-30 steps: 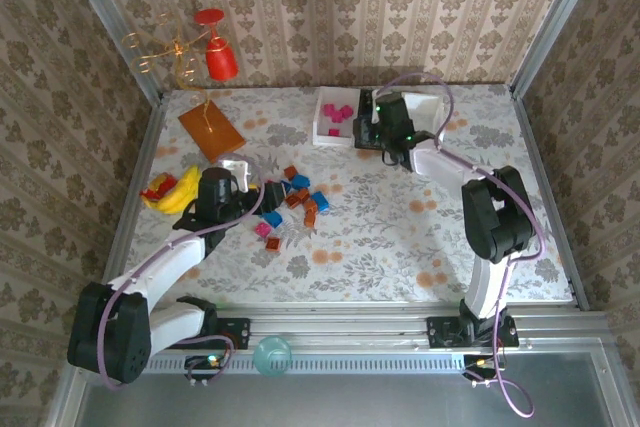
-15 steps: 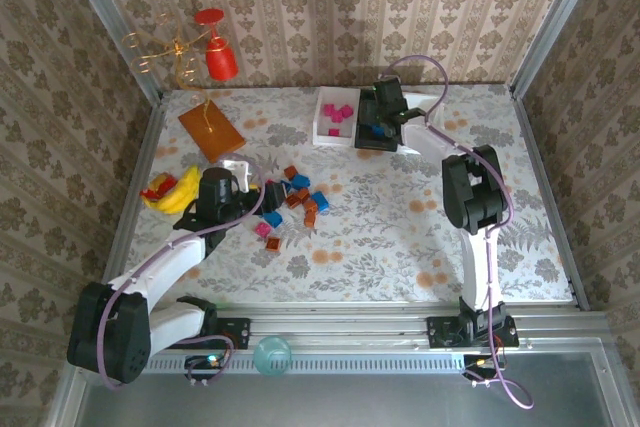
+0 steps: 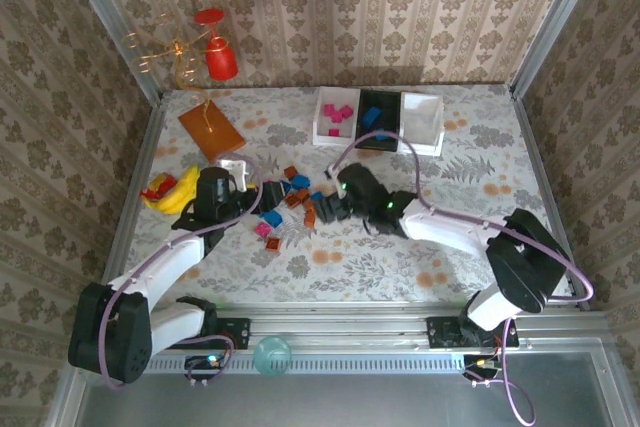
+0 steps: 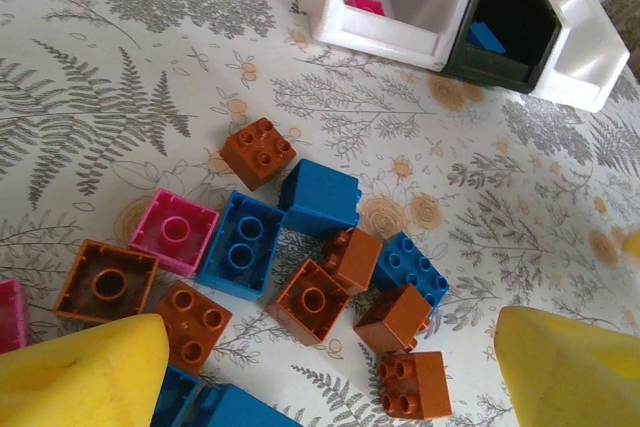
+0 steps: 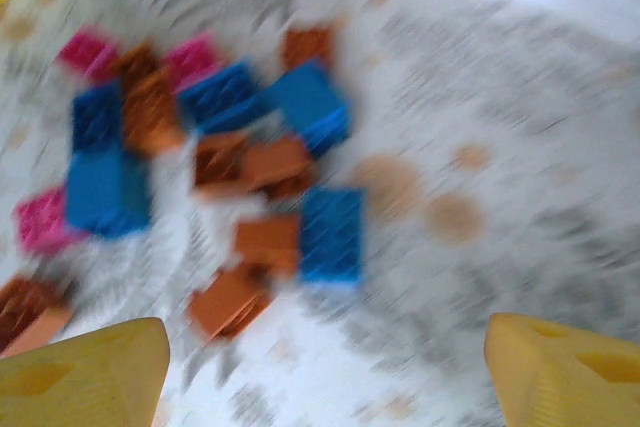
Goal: Sort the legos into containers by color
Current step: Place the lego in the container, then pick up the lego from the center of the table.
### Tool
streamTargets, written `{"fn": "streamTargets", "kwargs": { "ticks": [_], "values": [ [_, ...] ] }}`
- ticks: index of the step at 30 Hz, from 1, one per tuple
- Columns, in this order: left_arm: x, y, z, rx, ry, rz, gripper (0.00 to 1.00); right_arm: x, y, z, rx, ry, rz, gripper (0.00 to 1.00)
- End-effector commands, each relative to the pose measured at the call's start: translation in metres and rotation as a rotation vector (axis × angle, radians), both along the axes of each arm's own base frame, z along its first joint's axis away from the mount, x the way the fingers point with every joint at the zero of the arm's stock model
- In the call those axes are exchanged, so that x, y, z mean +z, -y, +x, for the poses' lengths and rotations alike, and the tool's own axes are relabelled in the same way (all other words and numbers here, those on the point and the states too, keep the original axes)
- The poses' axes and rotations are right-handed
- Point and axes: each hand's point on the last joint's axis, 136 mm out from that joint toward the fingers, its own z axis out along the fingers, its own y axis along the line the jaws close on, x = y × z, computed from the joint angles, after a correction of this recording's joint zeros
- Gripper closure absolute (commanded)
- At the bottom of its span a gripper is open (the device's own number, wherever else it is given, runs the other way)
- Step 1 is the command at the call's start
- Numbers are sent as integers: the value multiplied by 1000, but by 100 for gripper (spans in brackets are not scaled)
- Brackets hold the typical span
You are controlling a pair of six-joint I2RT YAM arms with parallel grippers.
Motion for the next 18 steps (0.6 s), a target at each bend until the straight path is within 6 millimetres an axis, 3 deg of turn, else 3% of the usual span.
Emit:
{"fn": "streamTargets", "kwargs": {
  "ticks": [1,7,18],
  "values": [
    [2,-3,1,15,0,-31,14,-11,-25,-19,17,-20,66,15],
    [5,-8,0,37,19,-20,14,-49,-42,-14,-91,-72,12,15],
    [3,-4,0,17,6,-36,17,-82,-64,-2,-158,-120,43,29]
  ]
}}
